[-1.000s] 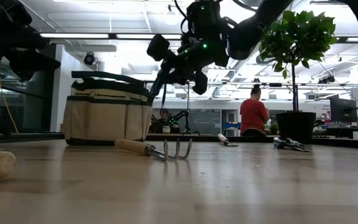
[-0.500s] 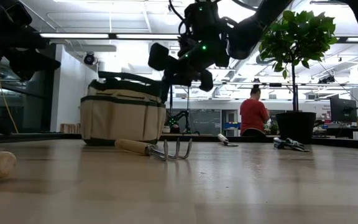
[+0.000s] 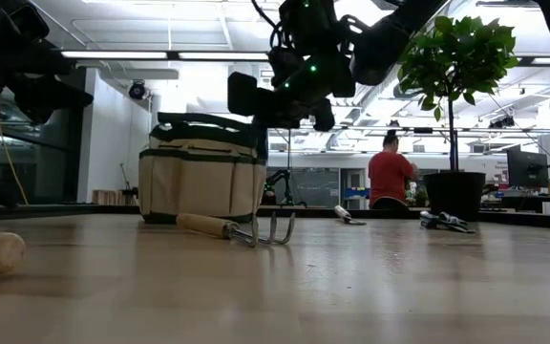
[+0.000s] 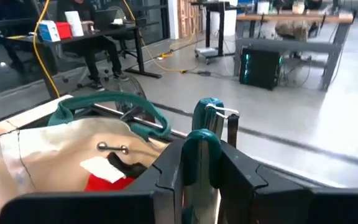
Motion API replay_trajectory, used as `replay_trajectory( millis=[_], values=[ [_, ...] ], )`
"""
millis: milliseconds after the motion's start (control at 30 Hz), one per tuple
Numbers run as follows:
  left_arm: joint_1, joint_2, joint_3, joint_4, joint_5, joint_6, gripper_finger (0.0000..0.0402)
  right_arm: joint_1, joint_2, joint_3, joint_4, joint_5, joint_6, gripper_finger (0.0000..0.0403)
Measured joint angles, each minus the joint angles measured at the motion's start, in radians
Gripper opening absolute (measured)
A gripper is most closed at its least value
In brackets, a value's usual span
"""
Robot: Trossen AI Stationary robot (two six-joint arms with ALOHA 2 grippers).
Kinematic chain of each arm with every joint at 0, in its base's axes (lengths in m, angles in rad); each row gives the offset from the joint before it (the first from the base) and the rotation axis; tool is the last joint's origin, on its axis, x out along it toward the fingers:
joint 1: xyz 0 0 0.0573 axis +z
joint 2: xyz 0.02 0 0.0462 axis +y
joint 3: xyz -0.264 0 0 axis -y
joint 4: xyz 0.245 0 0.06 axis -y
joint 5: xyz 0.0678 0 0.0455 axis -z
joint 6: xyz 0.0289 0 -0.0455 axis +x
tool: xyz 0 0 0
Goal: Pick & Place Garden tools in Gardening bag
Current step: Put the green shears into the gardening bag
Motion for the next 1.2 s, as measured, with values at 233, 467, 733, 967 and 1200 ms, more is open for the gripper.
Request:
replay_trajectory(
  millis=[233,467,733,967,1200],
  values=[
    [0.0,0.0,0.0,0.0,0.0,0.0,0.0269,-0.03,0.0,0.0,-0.019,-0.051,0.114,0.0061],
    [0.0,0.0,0.0,0.0,0.0,0.0,0.0269,-0.035,0.0,0.0,0.0,-0.073,0.149,0.0061],
    [0.0,0.0,0.0,0.0,0.0,0.0,0.0269,-0.035,0.0,0.0,-0.002,-0.08,0.17,0.0061],
    [0.0,0.0,0.0,0.0,0.0,0.0,0.0269,-0.035,0.0,0.0,-0.009,-0.099,0.199,0.0066],
    [0.0,0.0,0.0,0.0,0.0,0.0,0.0269,-0.036,0.0,0.0,0.006,-0.161,0.199,0.0078]
  ],
)
